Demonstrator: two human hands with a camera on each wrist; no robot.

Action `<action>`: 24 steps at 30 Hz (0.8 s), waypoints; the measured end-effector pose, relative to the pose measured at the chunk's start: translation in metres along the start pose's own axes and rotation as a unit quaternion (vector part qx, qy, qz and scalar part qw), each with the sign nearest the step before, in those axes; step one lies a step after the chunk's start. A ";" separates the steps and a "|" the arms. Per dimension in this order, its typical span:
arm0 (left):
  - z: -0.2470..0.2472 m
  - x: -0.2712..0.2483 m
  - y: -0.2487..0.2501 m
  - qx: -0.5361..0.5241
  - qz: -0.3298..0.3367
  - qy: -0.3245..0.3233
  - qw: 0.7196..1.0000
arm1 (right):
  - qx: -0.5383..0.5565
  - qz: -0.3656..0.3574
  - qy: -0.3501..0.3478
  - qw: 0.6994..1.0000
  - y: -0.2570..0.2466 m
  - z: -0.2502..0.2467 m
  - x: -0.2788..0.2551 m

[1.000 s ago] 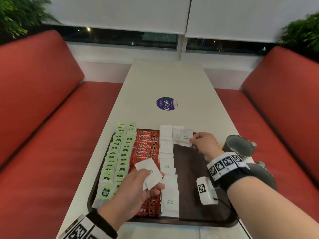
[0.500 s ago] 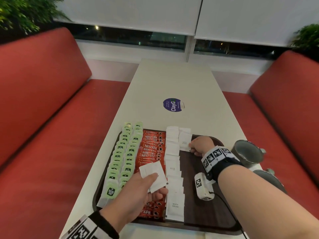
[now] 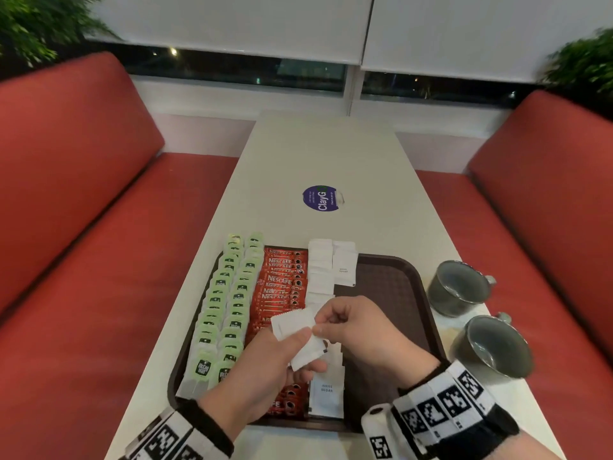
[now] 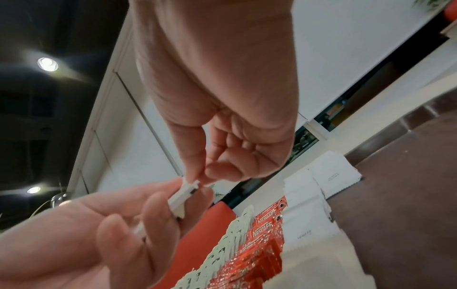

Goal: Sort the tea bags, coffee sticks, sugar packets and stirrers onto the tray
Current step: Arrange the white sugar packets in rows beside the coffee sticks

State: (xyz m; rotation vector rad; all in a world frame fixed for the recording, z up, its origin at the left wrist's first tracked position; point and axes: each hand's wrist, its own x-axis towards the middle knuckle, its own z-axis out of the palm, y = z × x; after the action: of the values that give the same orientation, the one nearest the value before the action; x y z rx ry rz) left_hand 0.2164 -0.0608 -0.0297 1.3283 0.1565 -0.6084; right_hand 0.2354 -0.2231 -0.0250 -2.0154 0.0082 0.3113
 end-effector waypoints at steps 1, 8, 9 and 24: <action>0.002 0.000 0.000 0.001 0.001 -0.002 1.000 | 0.012 -0.004 0.002 1.000 0.001 -0.001 -0.001; 0.005 0.004 0.003 -0.010 0.007 -0.011 1.000 | 0.053 0.007 -0.012 0.998 -0.003 -0.008 -0.002; 0.005 0.005 0.004 -0.014 0.007 -0.009 1.000 | 0.064 0.015 -0.007 0.998 -0.005 -0.011 -0.002; -0.011 0.008 -0.005 -0.019 -0.004 0.032 0.999 | -0.009 0.172 0.231 0.958 0.048 -0.057 0.085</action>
State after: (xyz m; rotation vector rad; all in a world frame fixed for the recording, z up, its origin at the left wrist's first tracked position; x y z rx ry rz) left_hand 0.2228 -0.0539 -0.0401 1.3121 0.2243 -0.5677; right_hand 0.3231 -0.2838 -0.0630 -2.0583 0.6567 0.0509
